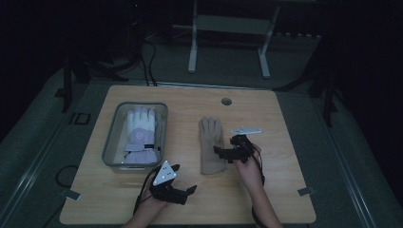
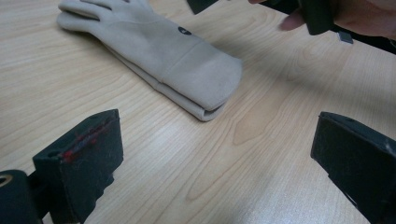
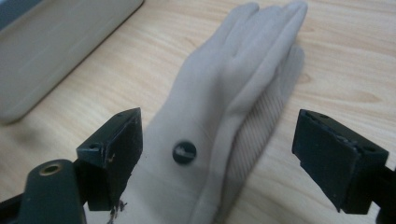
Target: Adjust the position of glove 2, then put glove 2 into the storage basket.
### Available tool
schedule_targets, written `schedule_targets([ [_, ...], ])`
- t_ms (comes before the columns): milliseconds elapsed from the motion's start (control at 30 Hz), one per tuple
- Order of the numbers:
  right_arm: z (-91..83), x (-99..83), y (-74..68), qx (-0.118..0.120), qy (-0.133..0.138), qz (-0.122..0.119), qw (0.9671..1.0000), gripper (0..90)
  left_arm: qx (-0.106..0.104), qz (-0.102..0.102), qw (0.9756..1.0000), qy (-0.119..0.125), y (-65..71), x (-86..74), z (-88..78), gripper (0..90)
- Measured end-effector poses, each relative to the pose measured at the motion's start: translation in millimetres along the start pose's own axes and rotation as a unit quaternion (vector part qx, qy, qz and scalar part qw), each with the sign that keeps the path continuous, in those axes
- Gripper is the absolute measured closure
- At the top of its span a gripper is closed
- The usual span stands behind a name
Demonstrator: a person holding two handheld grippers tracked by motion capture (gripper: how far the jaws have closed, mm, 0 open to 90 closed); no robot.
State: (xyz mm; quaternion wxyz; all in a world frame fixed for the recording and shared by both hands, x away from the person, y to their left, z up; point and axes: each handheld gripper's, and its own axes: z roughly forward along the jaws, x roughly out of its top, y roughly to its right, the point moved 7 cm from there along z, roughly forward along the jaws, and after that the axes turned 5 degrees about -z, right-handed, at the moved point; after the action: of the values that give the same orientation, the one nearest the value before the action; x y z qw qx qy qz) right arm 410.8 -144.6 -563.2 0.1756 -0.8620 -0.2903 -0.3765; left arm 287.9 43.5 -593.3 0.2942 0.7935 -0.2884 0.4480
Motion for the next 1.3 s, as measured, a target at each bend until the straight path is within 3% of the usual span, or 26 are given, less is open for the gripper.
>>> schedule_targets([
  [133,-5.7,-4.2,4.5,0.03,-0.001,0.014,0.9995,16.3,-0.007,-0.007,0.9999,-0.008,1.5,1.5,2.7,2.8],
  [167,-8.3,-6.1,8.3,0.038,-0.006,0.03,0.9988,14.5,-0.006,-0.008,0.9999,-0.014,2.1,2.0,3.8,2.8],
  [267,-12.9,-4.9,12.6,0.054,-0.001,0.036,0.9979,10.5,-0.002,-0.007,0.9993,-0.035,3.4,4.7,8.4,2.8],
  [300,-13.6,-3.1,15.3,0.044,0.004,0.038,0.9983,11.1,-0.001,-0.002,0.999,-0.044,4.1,6.2,11.2,2.8],
  [367,-13.3,-1.6,19.2,0.049,-0.008,0.039,0.998,14.6,0.013,0.017,0.998,-0.059,5.5,8.5,16.1,4.7],
  [433,-13.3,1.6,27.4,0.024,-0.02,0.027,0.9992,33.1,0.015,0.027,0.9973,-0.066,9.1,12.9,22.2,6.4],
  [533,-10.9,9.1,34.4,0.022,-0.02,0.037,0.9989,47.4,0.028,0.044,0.9967,-0.062,12.6,23.3,31.0,15.3],
  [700,4.5,20.5,39.8,0.023,-0.022,0.054,0.9981,48.3,0.039,0.054,0.9958,-0.063,11.5,42.8,46.2,43.3],
  [767,12.4,23.0,40.6,0.023,-0.022,0.056,0.9979,48.7,0.038,0.055,0.995,-0.074,9.5,48.2,54.3,56.0],
  [867,25.6,23.6,43.0,0.03,-0.03,0.071,0.9966,48.9,0.032,0.052,0.9938,-0.093,9.2,51.5,69.1,68.2],
  [967,38.1,22.3,45.0,0.034,-0.041,0.081,0.9953,48.4,0.029,0.062,0.9904,-0.12,9.2,48.6,83.7,76.2],
  [1033,43.9,21.2,45.2,0.039,-0.046,0.085,0.9945,49.9,0.033,0.069,0.9866,-0.144,7.6,43.9,91.9,80.7],
  [1100,48.3,18.9,45.8,0.036,-0.053,0.083,0.9945,55.4,0.036,0.072,0.9838,-0.16,5.3,39.3,97.6,82.8],
  [1133,50.0,18.0,44.9,0.046,-0.054,0.084,0.9939,60.5,0.034,0.069,0.9831,-0.166,3.9,37.3,99.5,85.1],
  [1233,53.6,16.4,42.2,0.07,-0.057,0.086,0.9922,77.9,0.03,0.055,0.9844,-0.164,0.7,35.0,101.7,85.3],
  [1267,54.1,15.6,41.6,0.07,-0.061,0.083,0.9922,86.6,0.029,0.049,0.9851,-0.162,-0.2,34.7,101.5,87.1],
  [1300,53.6,15.1,41.8,0.061,-0.066,0.076,0.993,87.1,0.029,0.047,0.9853,-0.162,-0.5,34.1,101.1,87.1],
])
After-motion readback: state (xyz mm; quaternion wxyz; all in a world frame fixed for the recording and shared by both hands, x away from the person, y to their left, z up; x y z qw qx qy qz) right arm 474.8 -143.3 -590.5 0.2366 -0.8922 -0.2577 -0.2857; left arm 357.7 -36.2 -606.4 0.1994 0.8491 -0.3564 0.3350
